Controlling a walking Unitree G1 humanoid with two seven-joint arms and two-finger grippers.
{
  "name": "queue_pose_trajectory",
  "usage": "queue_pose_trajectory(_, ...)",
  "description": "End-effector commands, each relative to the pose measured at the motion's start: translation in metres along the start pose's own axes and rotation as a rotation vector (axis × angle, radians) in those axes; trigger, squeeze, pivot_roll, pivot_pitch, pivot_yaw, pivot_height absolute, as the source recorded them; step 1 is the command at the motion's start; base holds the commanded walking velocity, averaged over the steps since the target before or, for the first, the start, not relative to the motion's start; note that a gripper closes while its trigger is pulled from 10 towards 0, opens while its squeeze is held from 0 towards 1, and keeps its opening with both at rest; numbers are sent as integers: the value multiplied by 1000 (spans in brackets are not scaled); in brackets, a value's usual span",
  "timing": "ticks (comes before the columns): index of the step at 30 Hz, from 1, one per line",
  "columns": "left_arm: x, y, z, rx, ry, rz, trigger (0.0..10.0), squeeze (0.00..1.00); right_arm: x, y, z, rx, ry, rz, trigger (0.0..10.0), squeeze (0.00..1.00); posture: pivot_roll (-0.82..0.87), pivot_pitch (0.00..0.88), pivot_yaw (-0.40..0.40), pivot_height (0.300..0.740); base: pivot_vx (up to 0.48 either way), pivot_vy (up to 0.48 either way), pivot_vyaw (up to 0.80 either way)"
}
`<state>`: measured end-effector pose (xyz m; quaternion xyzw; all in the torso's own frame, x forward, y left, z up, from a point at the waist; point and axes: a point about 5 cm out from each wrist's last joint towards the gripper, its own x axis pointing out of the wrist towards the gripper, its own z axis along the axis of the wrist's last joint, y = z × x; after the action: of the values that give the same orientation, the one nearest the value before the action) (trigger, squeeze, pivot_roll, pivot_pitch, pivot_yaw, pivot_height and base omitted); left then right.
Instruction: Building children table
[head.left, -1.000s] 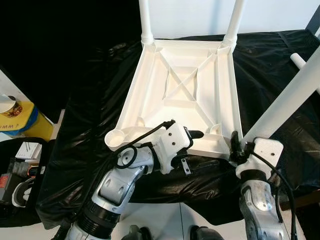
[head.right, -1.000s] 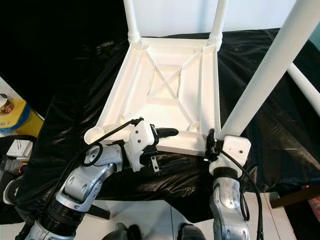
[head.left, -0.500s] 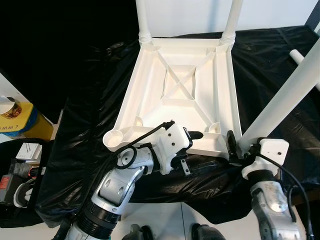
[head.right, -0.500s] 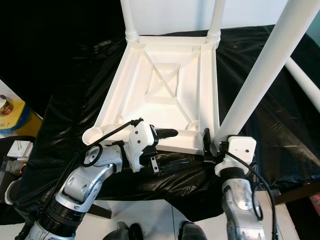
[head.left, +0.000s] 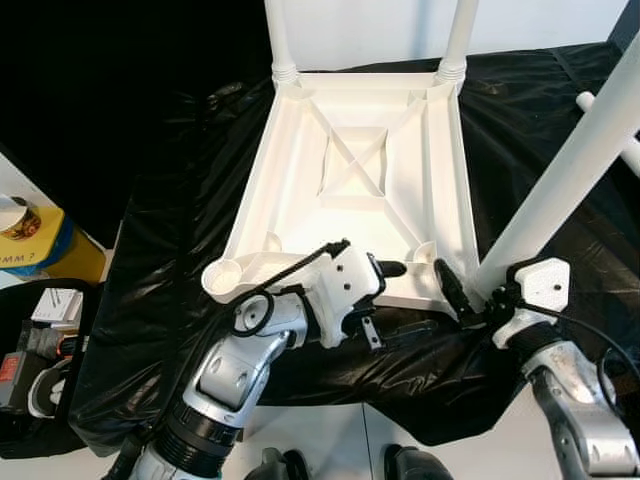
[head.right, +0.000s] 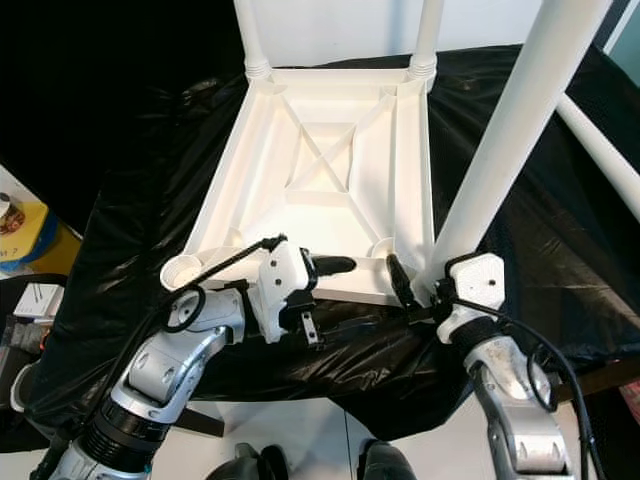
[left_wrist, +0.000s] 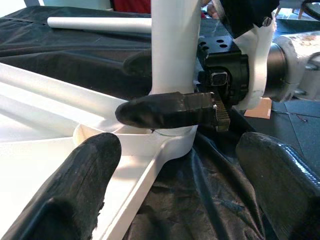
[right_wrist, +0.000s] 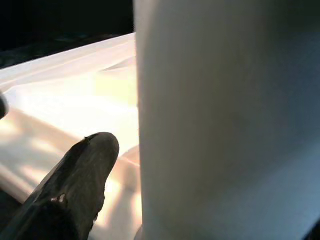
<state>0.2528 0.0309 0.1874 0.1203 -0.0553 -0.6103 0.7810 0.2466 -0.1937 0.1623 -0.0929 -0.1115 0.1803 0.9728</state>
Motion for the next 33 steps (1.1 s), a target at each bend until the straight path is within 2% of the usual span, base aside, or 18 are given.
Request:
queue_pose_trajectory(1,0,1,3,7,1,40,10000,0,2,1,-5,-3,20,57,3961,0,-152,179,68,740,0,0,0)
queue_pose_trajectory(2,0,1,3,7,1,40,10000,0,2,1,-5,-3,20,57,3961,0,-152,179,68,740,0,0,0)
queue_pose_trajectory(3,-1,1,2,7,2,40,10000,0,2,0,-7,-7,29,64,2314,0,-151,179,68,740,0,0,0)
queue_pose_trajectory(4,-1,1,2,8,2,40,10000,0,1,-1,-8,-9,35,68,2314,0,-151,179,68,740,0,0,0)
queue_pose_trajectory(5,-1,1,2,8,3,41,10000,0,0,-2,-10,-5,40,73,0,0,-148,180,66,740,0,0,0)
queue_pose_trajectory(13,-2,2,2,6,4,51,10000,0,-3,-4,-16,16,62,56,0,0,-148,182,68,740,0,0,0)
queue_pose_trajectory(14,-2,1,2,6,5,50,10000,0,-3,-4,-18,18,68,52,667,0,-152,181,69,740,0,0,0)
queue_pose_trajectory(15,-2,1,1,5,5,49,10000,0,-3,-4,-19,26,75,43,10000,0,-154,179,69,740,0,0,0)
queue_pose_trajectory(24,1,1,-1,18,2,54,10000,0,-5,3,-26,81,89,-48,10000,0,-168,153,62,740,0,0,0)
queue_pose_trajectory(28,3,4,-4,15,3,59,10000,0,-3,6,-32,84,126,-168,10000,0,-177,120,57,740,0,0,0)
queue_pose_trajectory(33,4,6,-10,12,14,69,10000,0,-1,7,-35,93,138,-247,10000,0,-181,104,51,740,0,0,0)
